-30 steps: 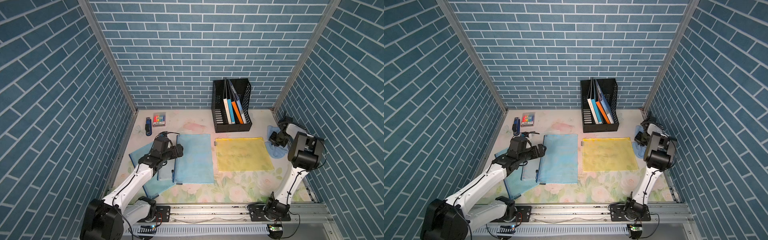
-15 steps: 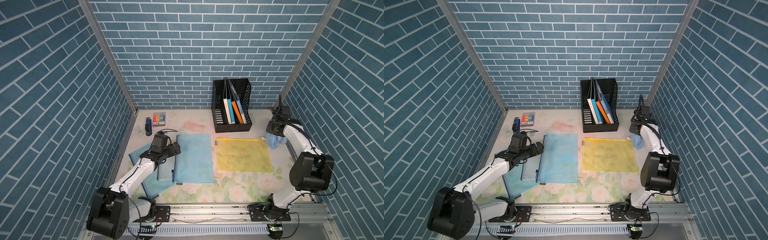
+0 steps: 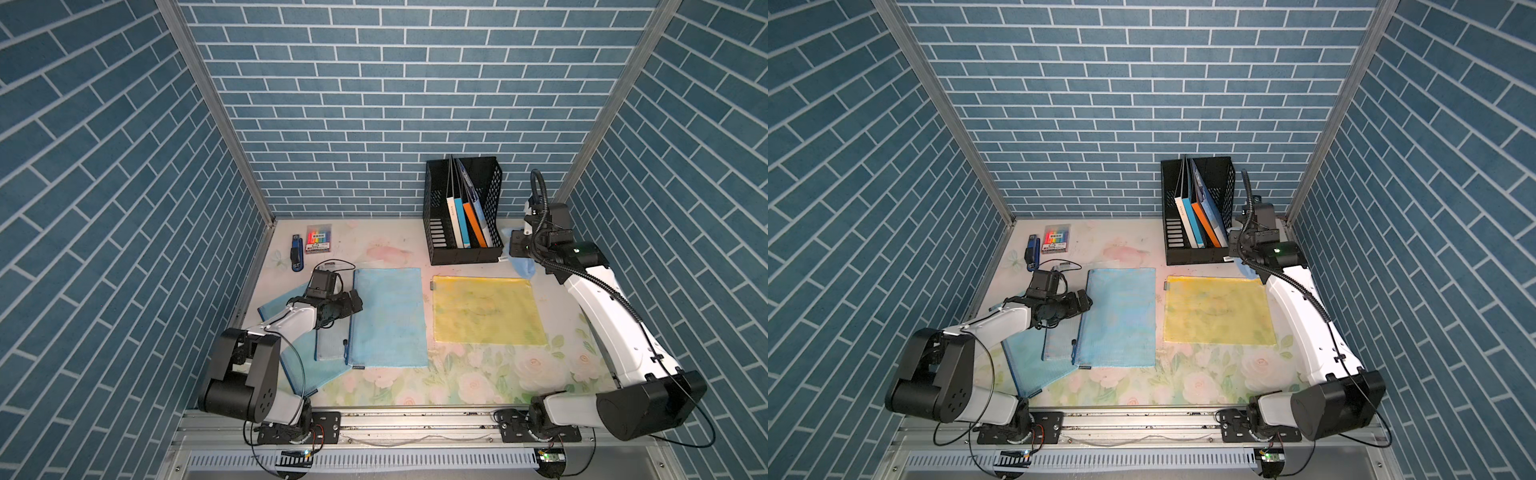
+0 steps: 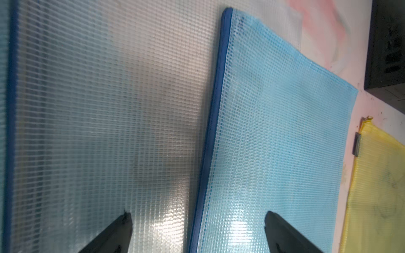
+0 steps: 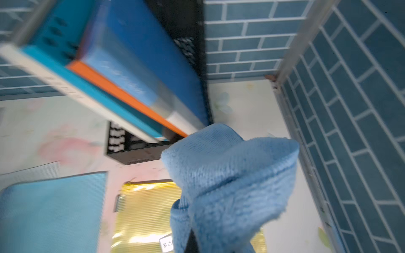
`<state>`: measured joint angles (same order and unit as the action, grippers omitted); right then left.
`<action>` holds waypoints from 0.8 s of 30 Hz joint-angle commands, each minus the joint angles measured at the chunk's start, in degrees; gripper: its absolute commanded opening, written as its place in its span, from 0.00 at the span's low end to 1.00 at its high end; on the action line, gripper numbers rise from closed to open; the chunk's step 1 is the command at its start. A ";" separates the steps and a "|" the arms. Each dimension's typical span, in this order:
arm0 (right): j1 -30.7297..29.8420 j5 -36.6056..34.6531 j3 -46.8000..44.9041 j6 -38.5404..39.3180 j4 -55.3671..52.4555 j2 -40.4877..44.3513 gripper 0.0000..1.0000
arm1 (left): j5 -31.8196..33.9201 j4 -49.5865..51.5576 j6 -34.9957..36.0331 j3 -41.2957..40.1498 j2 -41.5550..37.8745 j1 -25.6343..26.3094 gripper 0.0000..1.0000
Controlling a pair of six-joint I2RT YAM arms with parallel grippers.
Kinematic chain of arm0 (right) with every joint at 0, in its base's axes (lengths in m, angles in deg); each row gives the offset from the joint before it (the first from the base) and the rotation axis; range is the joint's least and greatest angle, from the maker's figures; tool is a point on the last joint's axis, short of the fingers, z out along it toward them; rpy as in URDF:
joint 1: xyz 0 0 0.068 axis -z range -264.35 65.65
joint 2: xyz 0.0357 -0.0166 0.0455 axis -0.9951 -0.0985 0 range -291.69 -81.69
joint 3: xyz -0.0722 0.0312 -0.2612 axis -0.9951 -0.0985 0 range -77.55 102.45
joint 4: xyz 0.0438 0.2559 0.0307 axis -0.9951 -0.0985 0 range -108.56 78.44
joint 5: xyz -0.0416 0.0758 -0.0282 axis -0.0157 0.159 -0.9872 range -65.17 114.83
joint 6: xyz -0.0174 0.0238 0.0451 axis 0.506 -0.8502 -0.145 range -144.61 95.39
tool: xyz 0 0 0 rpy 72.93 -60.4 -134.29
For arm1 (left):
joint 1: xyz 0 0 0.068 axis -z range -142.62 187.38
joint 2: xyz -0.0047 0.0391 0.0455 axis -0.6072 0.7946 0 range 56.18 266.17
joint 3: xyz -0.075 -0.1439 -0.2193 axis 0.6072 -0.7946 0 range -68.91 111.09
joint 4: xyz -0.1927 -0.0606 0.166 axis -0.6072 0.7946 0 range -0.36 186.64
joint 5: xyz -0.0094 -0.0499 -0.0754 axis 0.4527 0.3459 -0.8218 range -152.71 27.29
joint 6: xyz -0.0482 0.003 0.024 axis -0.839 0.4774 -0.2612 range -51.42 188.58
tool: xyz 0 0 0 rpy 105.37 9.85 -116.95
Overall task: Wipe the document bag
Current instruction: Wipe the dirt from the document bag.
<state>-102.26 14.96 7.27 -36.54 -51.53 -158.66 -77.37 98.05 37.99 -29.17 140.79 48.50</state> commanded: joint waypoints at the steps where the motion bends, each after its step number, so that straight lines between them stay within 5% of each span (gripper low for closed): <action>1: -4.86 11.53 2.06 0.94 -2.63 -0.38 0.00 | -2.98 -2.10 1.71 1.80 2.78 -0.30 0.98; 9: -19.65 18.79 -3.17 -7.30 9.74 -11.93 0.00 | -5.96 -3.25 4.11 2.57 5.41 -0.30 0.89; 15: -22.65 25.09 -7.78 -13.53 22.77 -20.89 0.00 | -9.10 -5.15 5.69 1.65 5.20 -0.30 0.85; 24: -25.67 26.48 -6.42 -16.51 20.37 -33.69 0.00 | -12.35 -6.16 7.04 2.16 7.34 -0.30 0.81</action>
<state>-127.24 39.87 -0.34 -49.98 -31.68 -189.65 -87.66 92.67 43.87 -26.94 146.67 48.41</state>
